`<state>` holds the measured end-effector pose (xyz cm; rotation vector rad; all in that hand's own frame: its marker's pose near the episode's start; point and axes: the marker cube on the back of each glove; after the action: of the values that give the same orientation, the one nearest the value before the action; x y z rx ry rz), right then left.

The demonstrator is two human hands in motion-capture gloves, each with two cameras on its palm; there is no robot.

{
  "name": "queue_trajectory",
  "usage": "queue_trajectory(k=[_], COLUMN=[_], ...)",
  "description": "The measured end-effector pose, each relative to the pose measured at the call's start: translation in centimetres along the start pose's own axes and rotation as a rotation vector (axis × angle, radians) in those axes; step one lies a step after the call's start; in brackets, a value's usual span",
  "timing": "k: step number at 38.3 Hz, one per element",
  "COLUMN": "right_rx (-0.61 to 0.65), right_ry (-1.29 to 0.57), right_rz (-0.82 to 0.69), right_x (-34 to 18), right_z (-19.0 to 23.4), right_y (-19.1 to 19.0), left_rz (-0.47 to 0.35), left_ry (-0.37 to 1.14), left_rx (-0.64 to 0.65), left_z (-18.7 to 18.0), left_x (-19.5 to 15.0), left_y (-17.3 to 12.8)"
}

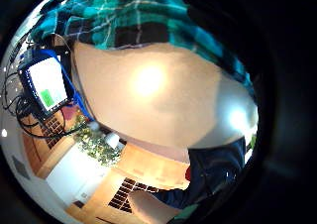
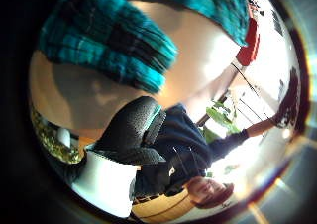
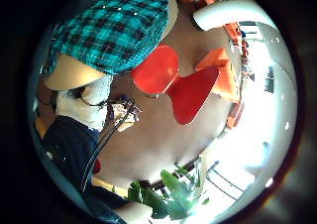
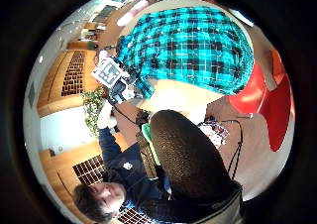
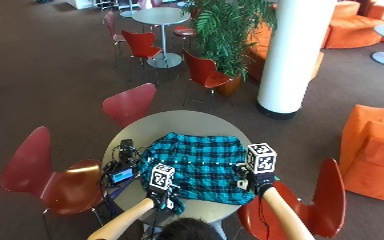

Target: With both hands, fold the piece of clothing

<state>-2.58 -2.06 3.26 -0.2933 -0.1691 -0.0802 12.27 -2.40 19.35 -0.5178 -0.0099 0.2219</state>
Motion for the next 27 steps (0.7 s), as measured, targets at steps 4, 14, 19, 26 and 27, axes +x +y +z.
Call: queue_trajectory(k=[4, 14, 19, 26, 27], right_rx=[-0.016, -0.054, -0.078, -0.077, -0.075], right_ry=[-0.004, -0.015, -0.013, -0.010, -0.012], right_rz=[0.000, 0.018, 0.015, 0.011, 0.007], right_x=[0.3, 2.0, 1.9, 2.0, 1.8], right_z=[0.7, 3.9, 4.2, 4.8, 5.0], right_y=[0.3, -1.7, -1.5, -2.5, -2.7], left_rz=[-0.053, -0.100, -0.134, -0.107, -0.101], left_ry=[-0.001, -0.119, -0.175, -0.132, -0.114], left_rx=[0.076, 0.373, 0.299, 0.290, 0.292], left_z=[0.2, -1.8, -3.0, -6.0, -6.6], left_x=[-0.2, -0.5, -0.3, -0.4, -0.4], left_y=[-1.2, -3.7, -4.2, -3.9, -3.7])
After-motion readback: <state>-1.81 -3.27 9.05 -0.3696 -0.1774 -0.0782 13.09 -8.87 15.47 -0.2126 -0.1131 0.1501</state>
